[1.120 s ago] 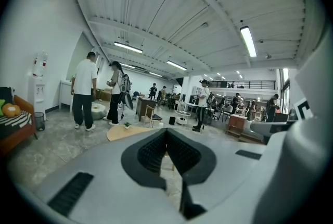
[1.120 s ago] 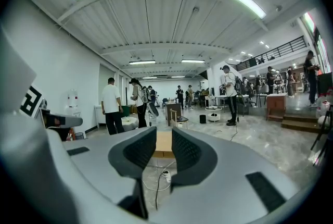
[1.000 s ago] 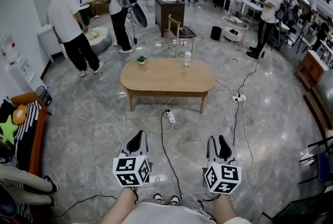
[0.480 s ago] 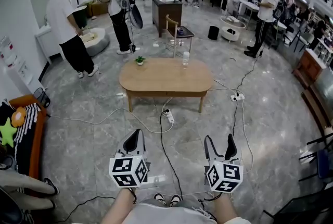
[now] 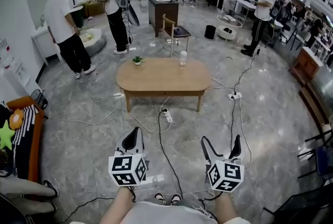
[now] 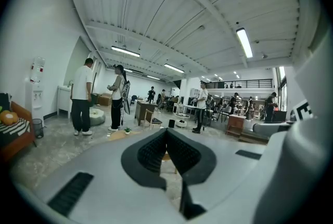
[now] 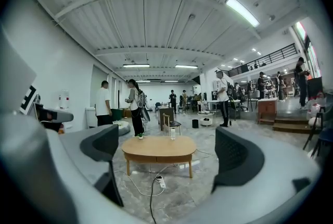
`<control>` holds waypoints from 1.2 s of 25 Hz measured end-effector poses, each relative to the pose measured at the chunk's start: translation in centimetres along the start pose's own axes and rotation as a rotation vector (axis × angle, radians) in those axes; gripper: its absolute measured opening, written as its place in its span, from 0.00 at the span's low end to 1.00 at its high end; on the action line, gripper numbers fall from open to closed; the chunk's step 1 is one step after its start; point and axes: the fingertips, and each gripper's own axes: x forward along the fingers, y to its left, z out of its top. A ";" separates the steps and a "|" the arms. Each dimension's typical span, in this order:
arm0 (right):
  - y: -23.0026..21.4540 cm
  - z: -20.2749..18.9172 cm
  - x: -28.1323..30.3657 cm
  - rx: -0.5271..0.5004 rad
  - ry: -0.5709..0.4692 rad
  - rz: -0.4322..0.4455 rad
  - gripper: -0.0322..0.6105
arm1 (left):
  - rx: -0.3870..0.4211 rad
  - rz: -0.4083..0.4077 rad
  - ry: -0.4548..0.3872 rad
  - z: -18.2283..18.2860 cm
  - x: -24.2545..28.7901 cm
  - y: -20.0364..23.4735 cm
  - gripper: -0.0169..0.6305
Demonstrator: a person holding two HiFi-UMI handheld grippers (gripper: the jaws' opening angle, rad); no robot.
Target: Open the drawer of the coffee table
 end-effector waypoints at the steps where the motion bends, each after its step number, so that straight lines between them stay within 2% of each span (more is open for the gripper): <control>1: 0.0 0.0 -0.1 0.002 -0.006 -0.003 0.95 | 0.000 -0.001 0.001 0.0 0.0 0.1 0.02; 20: 2.0 -1.7 -0.3 -0.007 0.029 -0.029 0.96 | -0.013 -0.006 0.033 -1.4 -0.1 3.5 0.02; 30: 0.4 -3.1 2.8 0.013 0.056 -0.074 0.96 | -0.010 -0.017 0.066 -2.5 3.7 4.2 0.02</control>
